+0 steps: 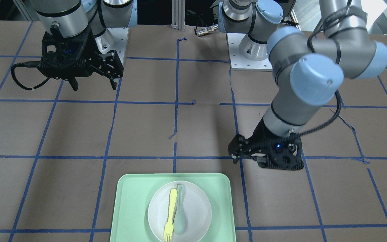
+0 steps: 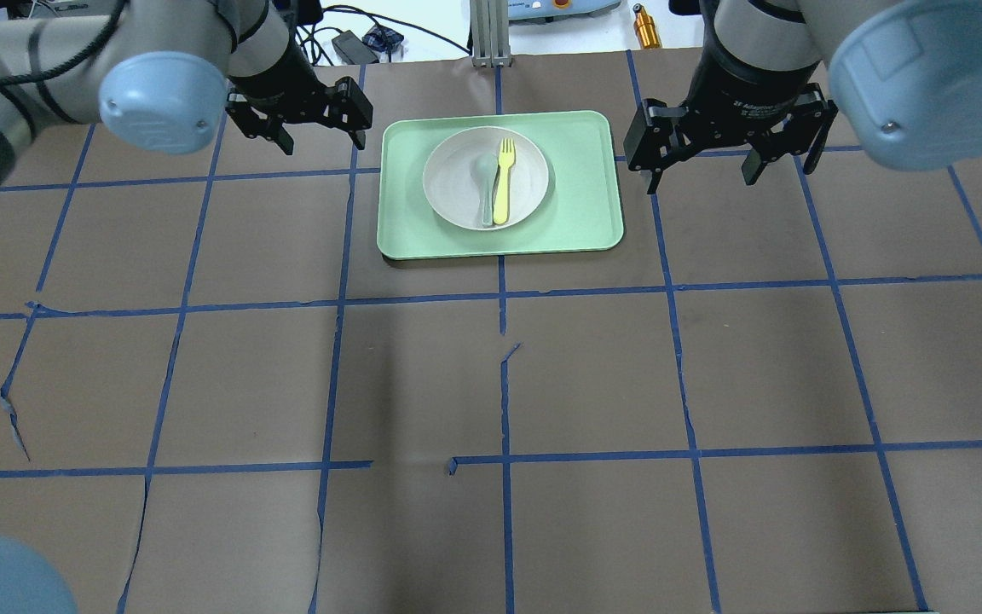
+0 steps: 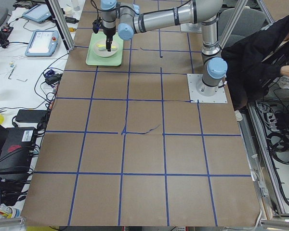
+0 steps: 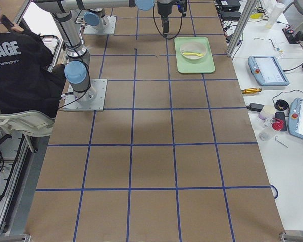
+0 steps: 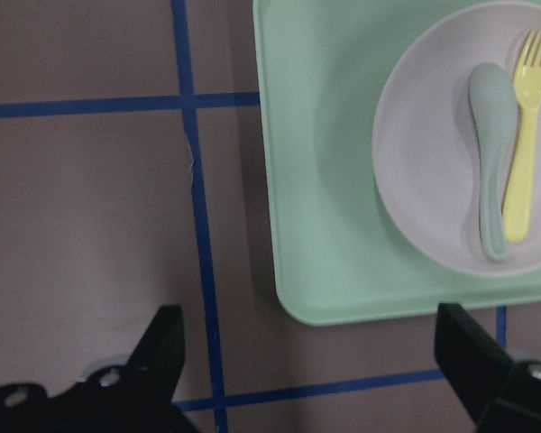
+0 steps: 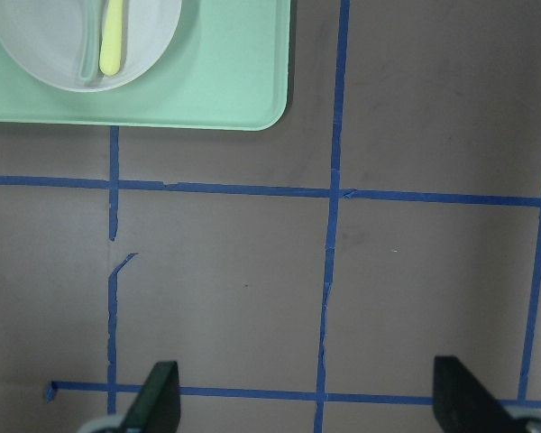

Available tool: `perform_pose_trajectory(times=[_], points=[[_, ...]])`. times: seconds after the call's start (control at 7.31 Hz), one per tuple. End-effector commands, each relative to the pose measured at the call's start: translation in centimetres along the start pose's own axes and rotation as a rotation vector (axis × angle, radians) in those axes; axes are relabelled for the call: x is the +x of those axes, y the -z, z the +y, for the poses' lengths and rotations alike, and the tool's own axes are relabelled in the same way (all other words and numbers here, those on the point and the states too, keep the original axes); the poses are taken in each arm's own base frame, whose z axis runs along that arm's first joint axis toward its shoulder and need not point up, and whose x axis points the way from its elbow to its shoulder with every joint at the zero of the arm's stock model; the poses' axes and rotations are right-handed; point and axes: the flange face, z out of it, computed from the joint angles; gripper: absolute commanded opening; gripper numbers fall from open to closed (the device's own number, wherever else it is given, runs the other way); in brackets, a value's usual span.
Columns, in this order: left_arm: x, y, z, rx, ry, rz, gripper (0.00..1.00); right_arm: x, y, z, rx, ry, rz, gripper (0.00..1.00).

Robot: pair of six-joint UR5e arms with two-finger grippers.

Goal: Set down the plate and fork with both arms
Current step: 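Open the left gripper and raise it away from the tray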

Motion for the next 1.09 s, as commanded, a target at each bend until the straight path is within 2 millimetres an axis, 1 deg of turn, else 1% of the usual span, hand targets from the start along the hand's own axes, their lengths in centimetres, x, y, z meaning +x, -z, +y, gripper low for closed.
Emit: perform_pose_trajectory(times=[0.0, 0.14, 0.27, 0.41, 0.96], points=[[1.8, 8.9, 7.2, -0.043, 0.037, -0.008, 1.0, 0.0, 0.0, 0.0, 0.002, 0.001, 0.001, 1.0], [3.0, 10.0, 10.0, -0.058, 0.024, -0.008, 1.0, 0.0, 0.1, 0.0, 0.004, 0.002, 0.003, 1.0], [3.4, 9.1, 12.3, -0.082, 0.014, -0.016, 1.0, 0.0, 0.2, -0.1, 0.005, 0.002, 0.003, 1.0], [3.1, 8.8, 13.3, -0.084, 0.017, -0.04, 1.0, 0.0, 0.2, -0.1, 0.006, -0.001, 0.0, 1.0], [3.0, 8.2, 12.9, -0.092, 0.018, -0.046, 1.0, 0.1, -0.7, -0.3, -0.004, 0.01, 0.0, 1.0]])
